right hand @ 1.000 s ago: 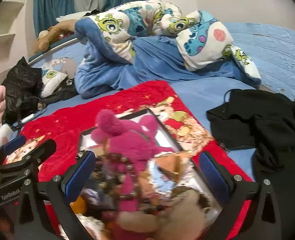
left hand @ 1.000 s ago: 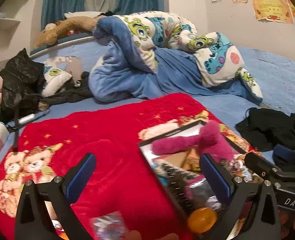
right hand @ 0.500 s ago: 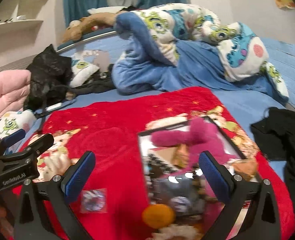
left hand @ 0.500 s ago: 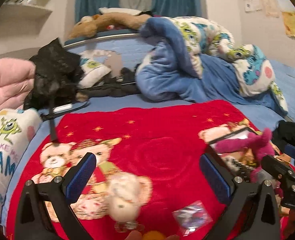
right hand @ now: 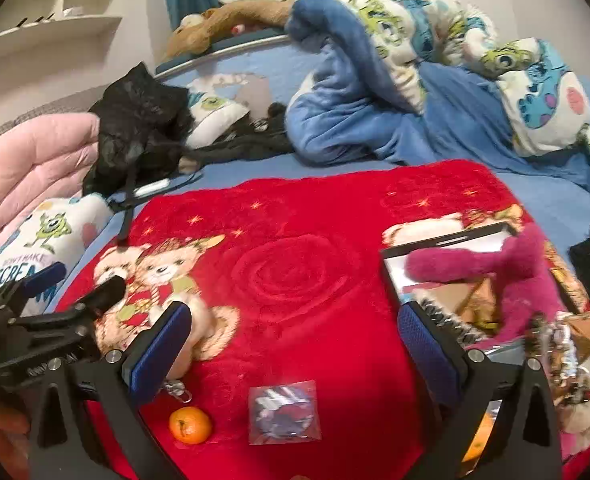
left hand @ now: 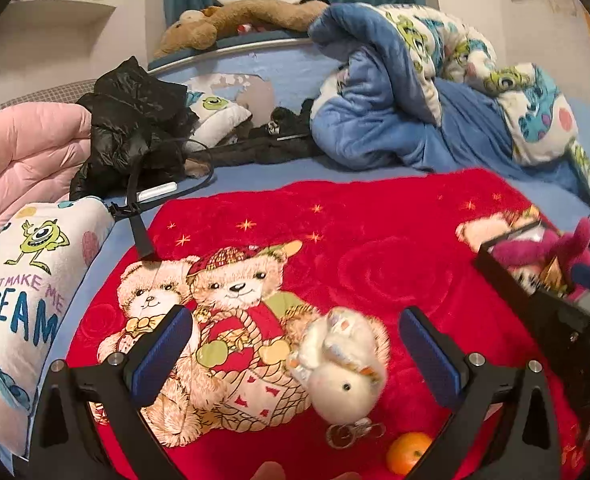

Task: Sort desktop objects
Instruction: 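Withdraw both open tools from the tray toward the remaining orange and bagged disc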

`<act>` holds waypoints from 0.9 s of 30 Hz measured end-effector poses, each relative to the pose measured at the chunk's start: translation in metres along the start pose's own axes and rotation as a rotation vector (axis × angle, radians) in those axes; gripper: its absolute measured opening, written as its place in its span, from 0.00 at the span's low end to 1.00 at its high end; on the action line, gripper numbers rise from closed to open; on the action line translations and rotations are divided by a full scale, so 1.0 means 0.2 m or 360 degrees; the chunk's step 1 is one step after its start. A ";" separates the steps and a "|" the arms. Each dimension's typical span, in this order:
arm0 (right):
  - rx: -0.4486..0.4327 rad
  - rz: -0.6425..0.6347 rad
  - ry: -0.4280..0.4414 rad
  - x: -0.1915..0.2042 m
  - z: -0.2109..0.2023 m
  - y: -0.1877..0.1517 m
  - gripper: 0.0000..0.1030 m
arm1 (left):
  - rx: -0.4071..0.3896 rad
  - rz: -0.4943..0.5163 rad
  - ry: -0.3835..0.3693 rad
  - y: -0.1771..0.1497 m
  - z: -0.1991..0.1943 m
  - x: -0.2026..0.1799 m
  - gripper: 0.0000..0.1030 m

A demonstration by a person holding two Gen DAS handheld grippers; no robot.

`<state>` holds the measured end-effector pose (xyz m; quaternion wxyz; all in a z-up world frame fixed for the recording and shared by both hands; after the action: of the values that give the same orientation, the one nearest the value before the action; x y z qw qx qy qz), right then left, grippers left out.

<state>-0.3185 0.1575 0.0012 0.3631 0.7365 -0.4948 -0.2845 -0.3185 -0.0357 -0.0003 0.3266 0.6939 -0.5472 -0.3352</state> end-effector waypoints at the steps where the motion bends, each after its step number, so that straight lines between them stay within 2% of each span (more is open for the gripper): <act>1: 0.0013 -0.0028 -0.0005 0.02 0.01 0.00 1.00 | 0.0023 0.0022 0.0000 -0.02 0.02 0.00 1.00; 6: 0.0052 -0.0070 0.0023 0.08 0.07 -0.03 1.00 | 0.0086 0.0078 0.0013 -0.13 0.11 -0.01 1.00; 11: 0.0160 -0.0072 0.0060 0.10 0.17 -0.11 1.00 | 0.0162 0.0129 -0.0005 -0.22 0.20 -0.06 1.00; 13: 0.0183 -0.0091 0.0056 0.11 0.19 -0.14 1.00 | 0.0179 0.0154 0.0034 -0.25 0.25 -0.06 1.00; 16: 0.0196 -0.0094 0.0064 0.11 0.21 -0.15 1.00 | 0.0237 0.0168 0.0022 -0.31 0.31 -0.07 1.00; 19: 0.0201 -0.0091 0.0077 0.11 0.21 -0.16 1.00 | 0.0292 0.0207 0.0079 -0.38 0.38 -0.05 1.00; 22: 0.0223 -0.0072 0.0118 0.11 0.23 -0.18 1.00 | 0.0416 0.0181 0.0080 -0.45 0.45 -0.02 1.00; 27: 0.0304 -0.0100 0.0178 0.15 0.27 -0.26 1.00 | 0.0459 0.0081 0.0023 -0.46 0.47 0.01 1.00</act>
<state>-0.3238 0.1293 -0.0745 0.3092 0.7976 -0.4754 -0.2057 -0.3460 -0.0284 -0.1298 0.2358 0.7219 -0.6048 -0.2396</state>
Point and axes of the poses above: each gripper's, at about its wrist camera, not at the fingertips, and z roughly the way its jaws point, x to its left, y to its top, the point moved 9 cm from there along z, roughly the way its jaws point, and after that the axes turned 13 degrees about -z, right-handed, at the moved point
